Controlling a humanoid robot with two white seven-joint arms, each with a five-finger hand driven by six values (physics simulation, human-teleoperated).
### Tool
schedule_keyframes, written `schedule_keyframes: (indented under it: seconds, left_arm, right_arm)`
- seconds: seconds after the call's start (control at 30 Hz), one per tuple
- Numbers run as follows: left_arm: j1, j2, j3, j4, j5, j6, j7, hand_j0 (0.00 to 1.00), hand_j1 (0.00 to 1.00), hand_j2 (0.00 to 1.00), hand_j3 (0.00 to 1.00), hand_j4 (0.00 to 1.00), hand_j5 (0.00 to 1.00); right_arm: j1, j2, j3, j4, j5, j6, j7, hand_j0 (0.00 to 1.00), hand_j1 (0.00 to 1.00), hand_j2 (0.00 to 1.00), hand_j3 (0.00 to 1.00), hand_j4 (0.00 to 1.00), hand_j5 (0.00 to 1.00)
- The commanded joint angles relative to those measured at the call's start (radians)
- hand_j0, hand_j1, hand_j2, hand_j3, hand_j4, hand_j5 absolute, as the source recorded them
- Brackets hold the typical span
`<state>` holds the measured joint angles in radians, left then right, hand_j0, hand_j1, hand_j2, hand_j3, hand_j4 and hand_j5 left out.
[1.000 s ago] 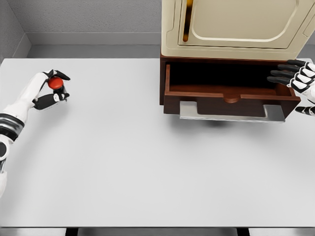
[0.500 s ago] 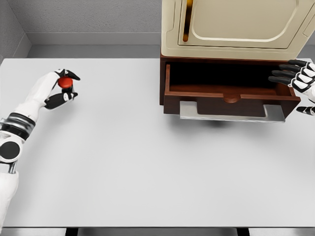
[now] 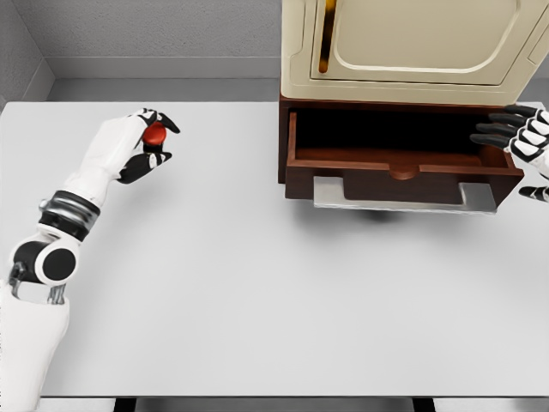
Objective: Put the switch into the drawer with left arm, and close the drawer with right arm
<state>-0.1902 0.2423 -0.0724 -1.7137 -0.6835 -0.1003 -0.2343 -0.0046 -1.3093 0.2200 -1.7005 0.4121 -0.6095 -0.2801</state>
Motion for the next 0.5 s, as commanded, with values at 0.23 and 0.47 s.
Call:
schedule_keyframes:
  seconds: [0.23, 0.47]
  left_arm:
    - [-0.002, -0.058, -0.04, -0.066, -0.122, 0.001, 0.001, 0.43, 0.43, 0.43, 0.43, 0.43, 0.43]
    - [-0.005, -0.07, -0.052, -0.072, -0.128, 0.001, 0.001, 0.4, 0.4, 0.4, 0.4, 0.4, 0.4]
  right_arm:
    - [0.0, -0.002, -0.001, 0.015, -0.004, -0.001, -0.001, 1.0, 1.0, 1.0, 1.0, 1.0, 1.0]
    - [0.0, -0.002, 0.001, 0.015, -0.003, -0.001, -0.001, 1.0, 1.0, 1.0, 1.0, 1.0, 1.0]
